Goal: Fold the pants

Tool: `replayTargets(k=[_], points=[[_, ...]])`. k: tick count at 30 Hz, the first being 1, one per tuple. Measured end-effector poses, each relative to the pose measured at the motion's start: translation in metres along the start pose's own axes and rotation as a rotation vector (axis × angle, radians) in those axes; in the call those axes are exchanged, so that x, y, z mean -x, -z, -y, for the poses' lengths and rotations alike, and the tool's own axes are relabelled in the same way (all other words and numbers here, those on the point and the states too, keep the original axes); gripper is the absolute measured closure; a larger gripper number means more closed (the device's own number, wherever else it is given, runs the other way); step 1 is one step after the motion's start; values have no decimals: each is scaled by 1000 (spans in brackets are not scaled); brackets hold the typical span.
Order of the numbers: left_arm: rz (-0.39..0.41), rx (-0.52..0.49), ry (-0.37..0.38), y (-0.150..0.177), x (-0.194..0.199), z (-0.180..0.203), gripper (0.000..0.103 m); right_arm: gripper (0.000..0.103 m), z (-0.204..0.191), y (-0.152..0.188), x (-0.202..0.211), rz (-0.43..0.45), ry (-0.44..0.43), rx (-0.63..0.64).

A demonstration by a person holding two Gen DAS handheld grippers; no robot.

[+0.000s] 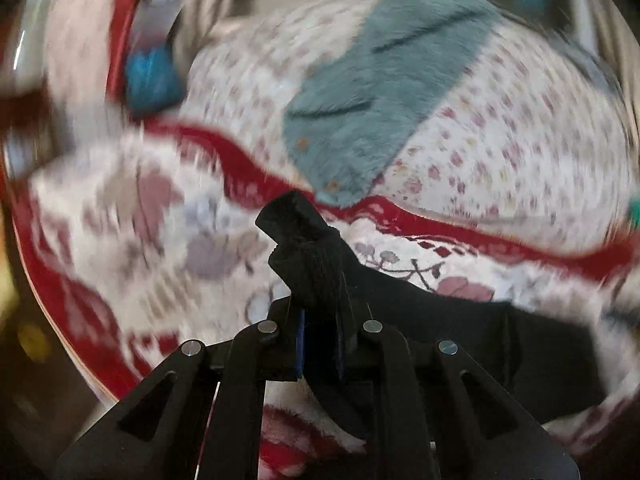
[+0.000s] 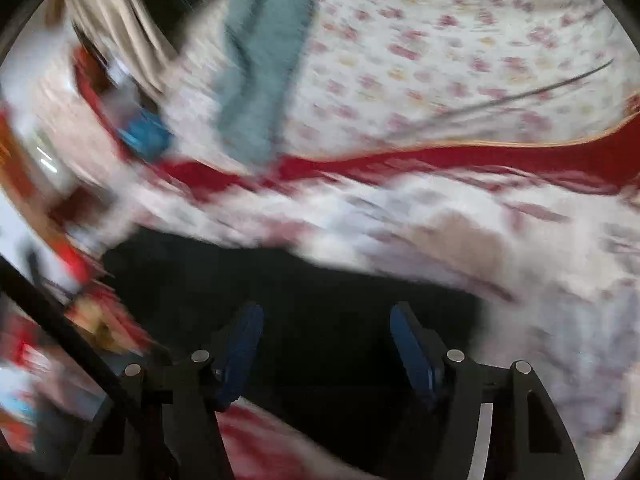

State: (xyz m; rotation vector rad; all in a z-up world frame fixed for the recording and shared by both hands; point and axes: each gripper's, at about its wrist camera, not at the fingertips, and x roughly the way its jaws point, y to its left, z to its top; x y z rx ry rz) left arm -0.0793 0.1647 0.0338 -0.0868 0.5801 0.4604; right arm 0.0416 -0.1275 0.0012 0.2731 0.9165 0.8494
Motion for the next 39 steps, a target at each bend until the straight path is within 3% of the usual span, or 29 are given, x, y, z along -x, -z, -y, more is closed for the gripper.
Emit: replayTargets(k=[2, 8, 11, 17, 23, 26, 27, 28, 29, 32, 39], points=[[49, -114, -39, 5, 8, 19, 93, 38, -23, -22, -13, -36, -75, -10], [179, -447, -124, 27, 21, 72, 93, 38, -72, -68, -89, -295, -307, -118], [217, -536, -128, 35, 26, 83, 93, 38, -86, -81, -116, -364, -388, -161], [221, -623, -92, 39, 26, 92, 93, 38, -127, -93, -122, -405, -376, 6], [255, -689, -99, 45, 32, 103, 93, 38, -150, -84, -135, -457, -226, 177], [274, -732, -101, 51, 37, 110, 93, 38, -149, -82, -140, -447, -217, 192], [284, -756, -95, 53, 38, 113, 93, 52, -149, -82, -140, -452, -230, 208], [300, -786, -87, 55, 42, 116, 93, 83, -149, -82, -139, -452, -229, 241], [305, -813, -78, 58, 46, 118, 93, 90, -149, -82, -138, -460, -228, 247], [294, -836, -41, 59, 58, 130, 93, 92, -133, -80, -119, -454, -190, 295], [291, -885, 34, 74, 88, 201, 93, 93, -46, -72, -62, -422, -168, 164]])
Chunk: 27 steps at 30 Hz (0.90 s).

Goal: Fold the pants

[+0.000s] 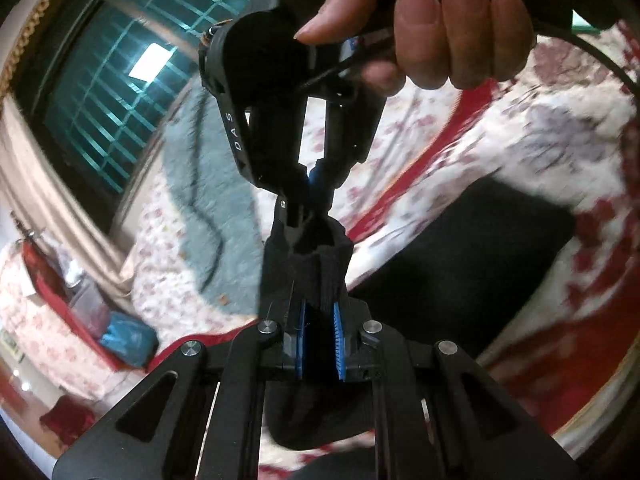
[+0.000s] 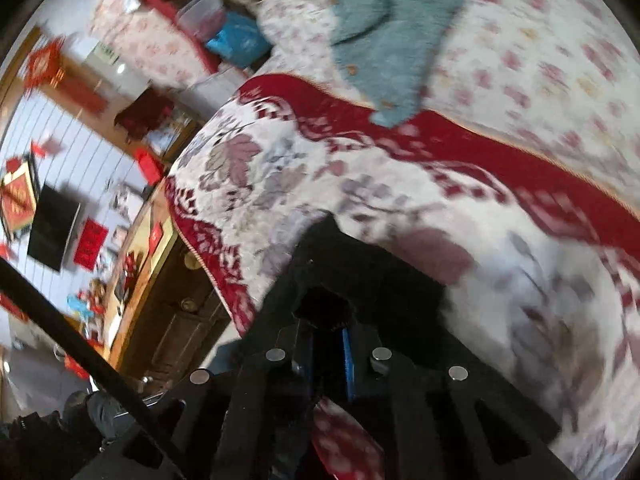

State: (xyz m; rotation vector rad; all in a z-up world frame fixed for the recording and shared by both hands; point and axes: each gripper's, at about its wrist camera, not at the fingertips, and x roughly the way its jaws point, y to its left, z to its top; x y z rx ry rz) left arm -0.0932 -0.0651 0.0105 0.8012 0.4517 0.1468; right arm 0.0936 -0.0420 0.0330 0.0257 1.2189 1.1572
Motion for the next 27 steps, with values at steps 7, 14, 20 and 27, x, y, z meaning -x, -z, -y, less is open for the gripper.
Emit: replayTargets(k=[7, 14, 20, 27], points=[[-6, -73, 94, -45, 2, 71, 93, 93, 82, 53, 39, 33, 12, -171], [-62, -52, 148, -62, -14, 100, 93, 93, 123, 76, 45, 56, 1, -256], [-73, -123, 140, -46, -17, 124, 86, 91, 142, 86, 25, 40, -6, -306], [-30, -128, 153, -41, 0, 129, 76, 82, 162, 105, 38, 158, -96, -398]])
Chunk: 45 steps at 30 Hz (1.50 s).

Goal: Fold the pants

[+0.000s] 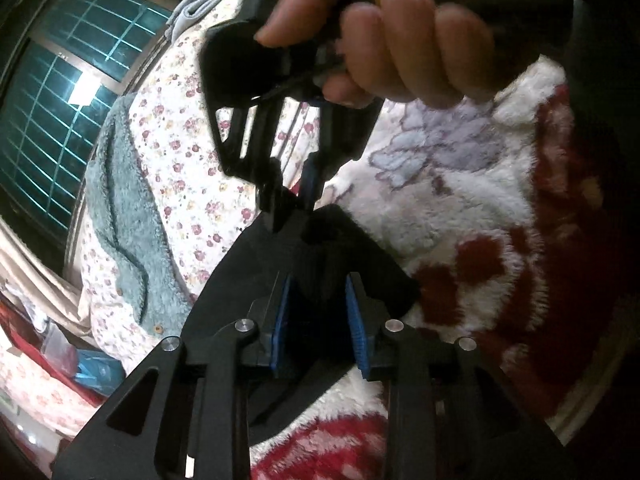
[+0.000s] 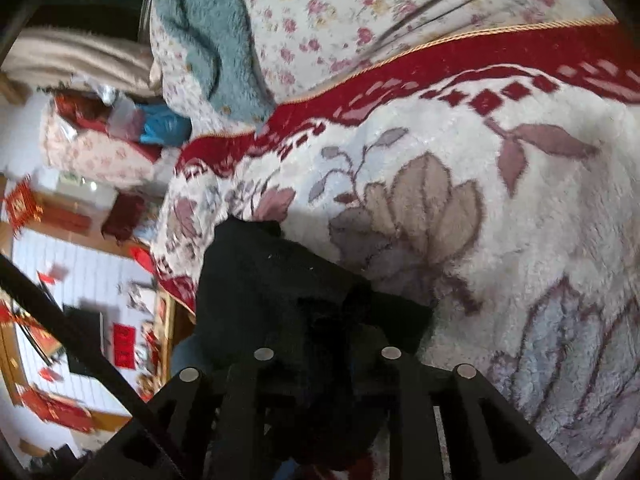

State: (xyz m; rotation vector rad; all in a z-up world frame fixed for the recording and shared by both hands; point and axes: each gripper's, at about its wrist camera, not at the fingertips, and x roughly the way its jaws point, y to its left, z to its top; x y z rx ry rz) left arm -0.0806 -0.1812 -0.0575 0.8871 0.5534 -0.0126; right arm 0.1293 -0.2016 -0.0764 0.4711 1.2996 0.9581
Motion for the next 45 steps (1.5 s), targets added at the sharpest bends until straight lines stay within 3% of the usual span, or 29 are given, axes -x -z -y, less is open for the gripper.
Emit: replayTargets(k=[1, 4, 7, 9, 12, 13, 14, 16, 19, 20, 22, 26, 29, 31, 33, 35, 36, 37, 38, 39, 41, 45], points=[[10, 17, 17, 0, 5, -2, 76, 80, 3, 2, 5, 32, -4, -14], [77, 97, 108, 1, 31, -16, 57, 79, 14, 9, 20, 128, 27, -63], [185, 249, 231, 6, 67, -53, 57, 79, 4, 16, 45, 254, 145, -31], [199, 384, 249, 13, 73, -89, 57, 79, -22, 26, 62, 360, 190, 92], [106, 650, 234, 38, 38, -162, 57, 79, -78, 51, 58, 379, 156, 361], [21, 784, 275, 53, 10, -193, 57, 79, -94, 59, 50, 368, 169, 431], [-36, 889, 339, 66, -12, -213, 58, 79, -105, 66, 43, 354, 188, 476], [-151, 1088, 541, 93, -58, -236, 58, 79, -118, 81, 24, 320, 240, 532], [-294, 1220, 696, 123, -101, -212, 58, 79, -103, 94, -12, 175, 297, 484], [-342, 1237, 726, 130, -109, -198, 63, 78, -92, 98, -26, 105, 346, 465], [-338, 1211, 687, 123, -104, -190, 65, 79, -89, 99, -21, 132, 322, 457], [-331, 1181, 682, 111, -102, -195, 65, 79, -86, 93, -14, 139, 286, 414], [-195, 1221, 621, 110, -91, -222, 65, 79, -118, 93, 0, 267, 322, 522], [-163, 1228, 562, 102, -96, -240, 64, 78, -137, 86, 12, 383, 337, 569], [-188, 1219, 550, 94, -116, -243, 62, 77, -140, 71, 10, 434, 401, 552], [-246, 1164, 560, 93, -148, -227, 58, 74, -125, 52, -6, 396, 424, 525], [-339, 1160, 607, 100, -173, -207, 58, 69, -103, 40, -25, 292, 447, 465], [-402, 1159, 606, 109, -186, -196, 59, 68, -80, 35, -45, 183, 456, 403], [-346, 1162, 553, 106, -180, -197, 58, 68, -68, 40, -42, 276, 401, 420], [-364, 1138, 542, 100, -178, -196, 57, 68, -64, 43, -40, 302, 399, 419], [-345, 1095, 521, 98, -175, -192, 55, 66, -69, 42, -38, 307, 402, 412], [-334, 1132, 524, 103, -176, -195, 55, 63, -72, 51, -44, 356, 441, 480]])
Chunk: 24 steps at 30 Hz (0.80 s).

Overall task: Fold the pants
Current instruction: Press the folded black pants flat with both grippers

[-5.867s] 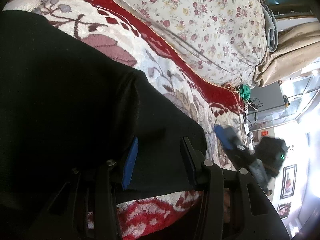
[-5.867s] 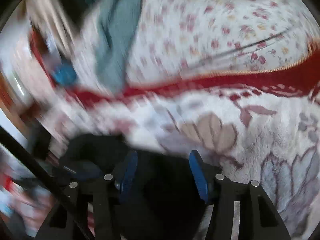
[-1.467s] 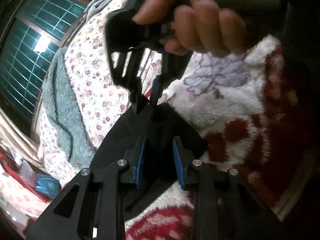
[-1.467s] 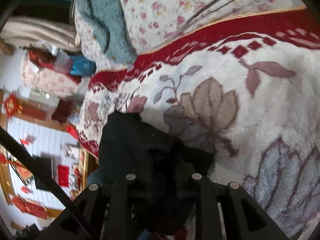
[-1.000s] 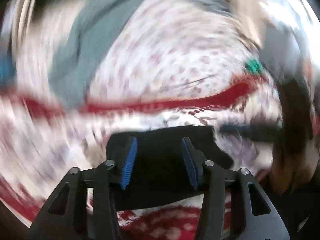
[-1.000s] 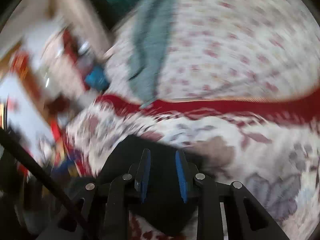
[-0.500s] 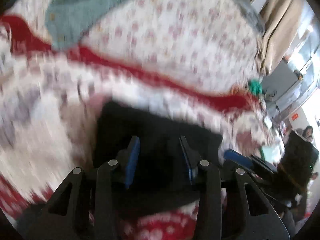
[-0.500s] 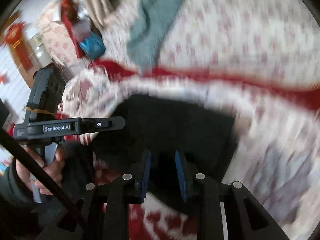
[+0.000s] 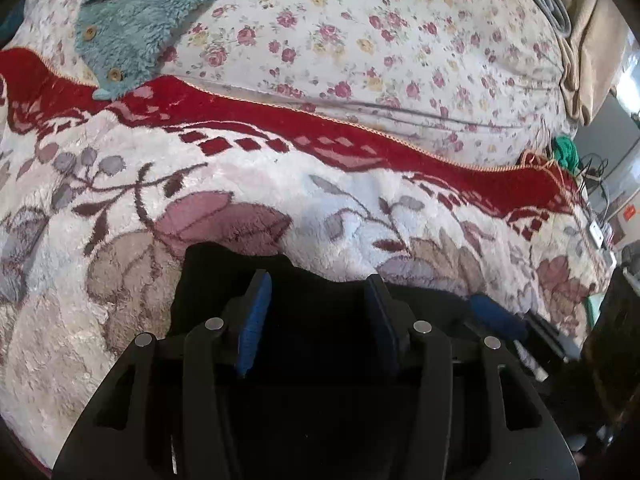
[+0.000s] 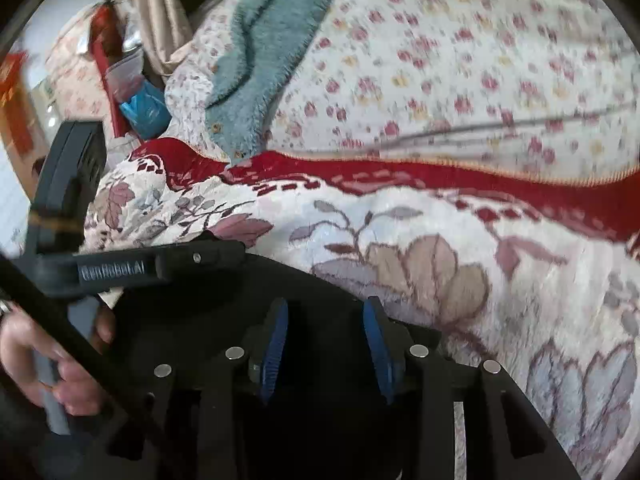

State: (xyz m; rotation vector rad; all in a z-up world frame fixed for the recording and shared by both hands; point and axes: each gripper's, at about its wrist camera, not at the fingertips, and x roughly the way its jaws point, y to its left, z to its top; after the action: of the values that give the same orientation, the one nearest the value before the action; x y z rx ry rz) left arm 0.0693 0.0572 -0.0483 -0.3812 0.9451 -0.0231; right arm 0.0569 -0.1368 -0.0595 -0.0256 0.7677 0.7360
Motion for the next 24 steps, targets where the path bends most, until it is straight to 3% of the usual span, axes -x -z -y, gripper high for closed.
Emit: replayTargets(k=[8, 15, 24], points=[[23, -47, -38, -1, -1, 10, 54, 63, 1, 14, 1, 61, 22, 11], [50, -82, -71, 2, -5, 15, 52, 54, -15, 19, 4, 88, 148, 64], [75, -101, -87, 4, -5, 16, 52, 53, -17, 21, 3, 105, 190, 76]])
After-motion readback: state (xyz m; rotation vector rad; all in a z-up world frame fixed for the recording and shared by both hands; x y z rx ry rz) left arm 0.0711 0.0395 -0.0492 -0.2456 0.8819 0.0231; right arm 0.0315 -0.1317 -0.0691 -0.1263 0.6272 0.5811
